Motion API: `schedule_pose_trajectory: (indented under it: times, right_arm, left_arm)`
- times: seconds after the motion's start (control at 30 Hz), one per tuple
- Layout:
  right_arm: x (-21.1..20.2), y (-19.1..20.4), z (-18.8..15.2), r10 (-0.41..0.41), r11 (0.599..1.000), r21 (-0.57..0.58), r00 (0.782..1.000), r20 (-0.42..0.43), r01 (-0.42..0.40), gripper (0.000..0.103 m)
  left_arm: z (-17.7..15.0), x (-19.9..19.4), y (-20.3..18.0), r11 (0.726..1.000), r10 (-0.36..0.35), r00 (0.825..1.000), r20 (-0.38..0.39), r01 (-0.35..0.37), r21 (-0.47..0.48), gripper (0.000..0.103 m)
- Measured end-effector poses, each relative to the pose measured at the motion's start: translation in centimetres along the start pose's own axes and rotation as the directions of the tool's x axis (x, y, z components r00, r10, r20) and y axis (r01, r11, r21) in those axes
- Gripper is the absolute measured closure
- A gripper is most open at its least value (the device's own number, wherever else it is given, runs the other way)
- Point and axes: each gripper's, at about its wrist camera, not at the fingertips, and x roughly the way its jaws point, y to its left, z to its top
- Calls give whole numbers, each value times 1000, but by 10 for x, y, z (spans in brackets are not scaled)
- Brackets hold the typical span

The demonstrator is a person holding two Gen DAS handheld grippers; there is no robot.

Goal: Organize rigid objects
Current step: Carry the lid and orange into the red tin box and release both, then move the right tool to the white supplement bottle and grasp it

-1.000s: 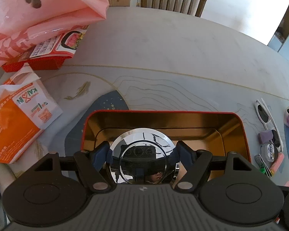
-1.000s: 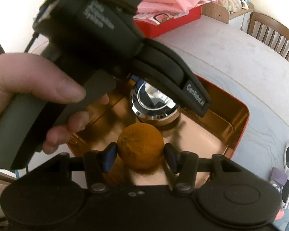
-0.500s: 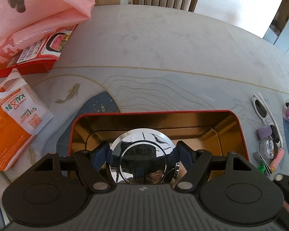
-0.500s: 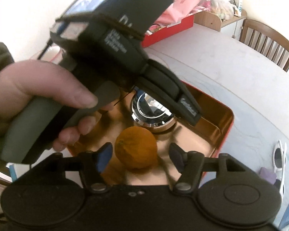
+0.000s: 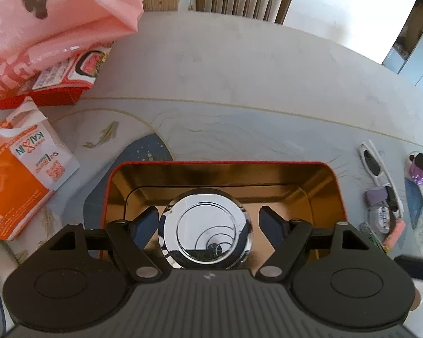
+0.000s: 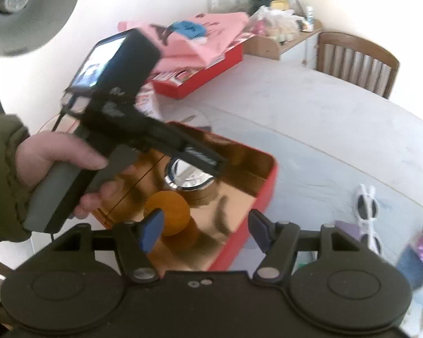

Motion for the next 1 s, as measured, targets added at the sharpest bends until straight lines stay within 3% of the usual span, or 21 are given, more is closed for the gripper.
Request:
schedule_pose_trajectory:
  times: [0.23, 0.57, 0.83, 1.0]
  right_arm:
    - [-30, -28, -12, -19, 999, 39, 999, 42, 18, 34]
    - [-82, -68, -43, -52, 996, 82, 993, 110, 43, 27]
    - [-116, -119, -70, -103, 986, 145, 986, 129, 84, 15]
    - [-129, -141, -90, -108, 987, 132, 984, 141, 90, 0]
  left_arm:
    - [-9, -36, -19, 1000, -16, 998, 66, 17, -8, 25]
    - [-26, -85, -77, 999, -34, 984, 173, 34, 3, 21]
    - [-43, -94, -121, 998, -62, 981, 186, 62, 6, 16]
    - [-53, -93, -148, 998, -63, 982, 180, 65, -5, 15]
